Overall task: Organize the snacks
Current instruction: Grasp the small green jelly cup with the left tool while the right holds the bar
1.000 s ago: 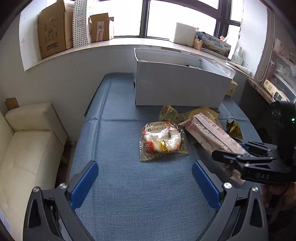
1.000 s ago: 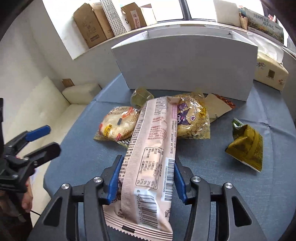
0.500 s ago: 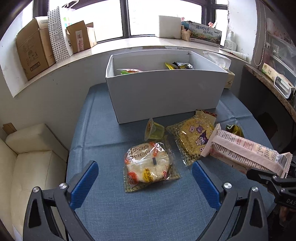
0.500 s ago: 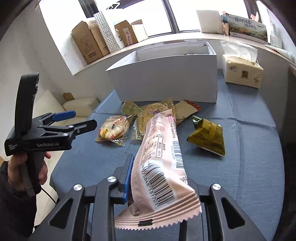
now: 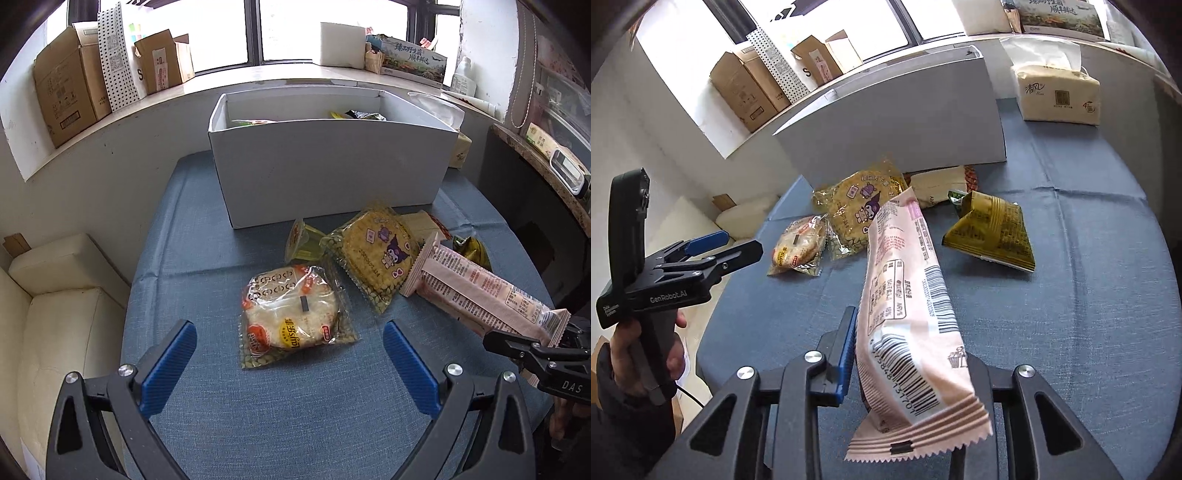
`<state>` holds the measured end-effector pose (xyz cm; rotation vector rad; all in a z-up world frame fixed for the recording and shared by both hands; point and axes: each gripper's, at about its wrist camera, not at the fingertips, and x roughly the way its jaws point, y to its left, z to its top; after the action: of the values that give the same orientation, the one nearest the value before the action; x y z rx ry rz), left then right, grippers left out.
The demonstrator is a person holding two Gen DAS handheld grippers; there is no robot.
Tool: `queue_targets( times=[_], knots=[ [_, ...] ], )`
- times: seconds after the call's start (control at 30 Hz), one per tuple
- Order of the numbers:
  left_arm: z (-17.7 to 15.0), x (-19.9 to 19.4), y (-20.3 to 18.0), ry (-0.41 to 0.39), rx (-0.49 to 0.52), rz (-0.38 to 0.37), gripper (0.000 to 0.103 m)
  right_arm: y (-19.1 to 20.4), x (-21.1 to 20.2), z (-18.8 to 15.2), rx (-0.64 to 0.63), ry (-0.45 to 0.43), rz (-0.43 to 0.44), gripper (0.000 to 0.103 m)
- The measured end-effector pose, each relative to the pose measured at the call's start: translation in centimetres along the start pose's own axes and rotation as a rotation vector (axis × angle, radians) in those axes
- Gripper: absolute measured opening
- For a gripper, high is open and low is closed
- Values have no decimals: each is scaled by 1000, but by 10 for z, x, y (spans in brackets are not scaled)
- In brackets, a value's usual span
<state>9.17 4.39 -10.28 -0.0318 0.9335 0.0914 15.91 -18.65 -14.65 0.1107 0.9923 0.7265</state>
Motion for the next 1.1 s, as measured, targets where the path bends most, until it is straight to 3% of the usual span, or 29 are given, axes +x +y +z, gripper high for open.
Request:
queue_targets(
  times=[0.17, 0.37, 0.57, 0.6, 0.67, 0.83, 1.1],
  knots=[
    [-4, -1, 3, 0, -5, -8, 103, 6, 16, -1, -37, 40, -30, 35],
    [-8, 0, 3, 5, -11, -18, 103, 11, 25, 3, -68, 48, -38, 51],
    [-9, 1, 4, 8, -11, -23, 103, 22, 36, 13, -136, 67, -78, 51],
    [-8, 2, 4, 9, -11, -22, 103, 23, 38, 14, -144, 73, -79, 47],
    [-6, 3, 4, 12, -8, -18, 103, 25, 44, 15, -167, 86, -98, 27],
    [4, 5, 5, 6, 0, -14, 103, 33, 39, 13, -205, 83, -116, 25],
    [39, 24, -1, -3, 65, 11, 103, 32, -21, 16, -207, -55, -147, 24]
  ],
)
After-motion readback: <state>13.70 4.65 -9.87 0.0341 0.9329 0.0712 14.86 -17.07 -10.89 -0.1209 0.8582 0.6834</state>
